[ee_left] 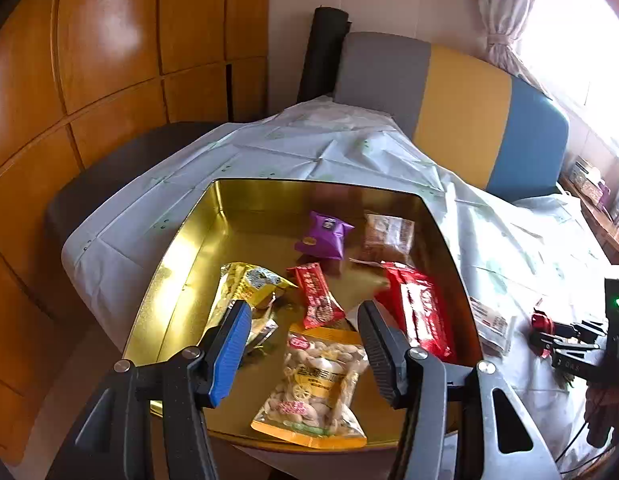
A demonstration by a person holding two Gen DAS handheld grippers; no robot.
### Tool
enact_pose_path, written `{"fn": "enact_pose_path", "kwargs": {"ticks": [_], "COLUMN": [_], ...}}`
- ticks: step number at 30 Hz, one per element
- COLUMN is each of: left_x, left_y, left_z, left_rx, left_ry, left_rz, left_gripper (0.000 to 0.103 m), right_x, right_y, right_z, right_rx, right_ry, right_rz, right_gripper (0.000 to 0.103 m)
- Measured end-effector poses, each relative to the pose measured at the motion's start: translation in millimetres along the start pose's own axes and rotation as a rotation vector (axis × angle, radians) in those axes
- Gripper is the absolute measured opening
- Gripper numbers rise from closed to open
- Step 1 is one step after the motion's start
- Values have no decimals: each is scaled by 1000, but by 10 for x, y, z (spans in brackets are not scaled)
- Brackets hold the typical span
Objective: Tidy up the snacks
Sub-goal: 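Carry the red foil pack into the tin and open the right gripper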
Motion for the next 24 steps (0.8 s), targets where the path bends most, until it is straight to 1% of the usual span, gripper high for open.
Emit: {"fn": "enact_pose_path", "kwargs": {"ticks": [2,8,10,14,18,21,24], "left_x": [-21,-73,-78,-94,-104,-124,-142], "left_y": [8,-54,-83,-135,-178,-200,-211], "left_z": [-14,-24,-29,-32,-11,8,22], "left_rx": [-2,-3,7,15,16,9,7], "left_ry": [3,-6,-3,0,-3,-11,-17], "left_rz": [6,-12,-15,-21,-32,-38,-40], "left_gripper": [56,56,56,56,56,56,56], "right_x": [9,22,38,70,169,268,397], "right_y": [2,51,98,152,121,17,-191], "right_z": [6,3,-10,-66,-224,-331,-405], "right_rx": [-3,-1,-5,24,41,86,133], "right_ry": [-2,2,18,46,100,133,156], "right_rz": [5,84,133,220,249,252,217], "right_gripper": [42,41,40,39,39,39,39]}}
Point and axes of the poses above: each gripper's, at about its wrist camera, not at the fingertips, and z roughly the way its jaws point, y to its right, x to its top, the point moved 3 cm from there along z, roughly the way its jaws point, and after that the axes turned 4 degrees about x, right-handed, at the moved point
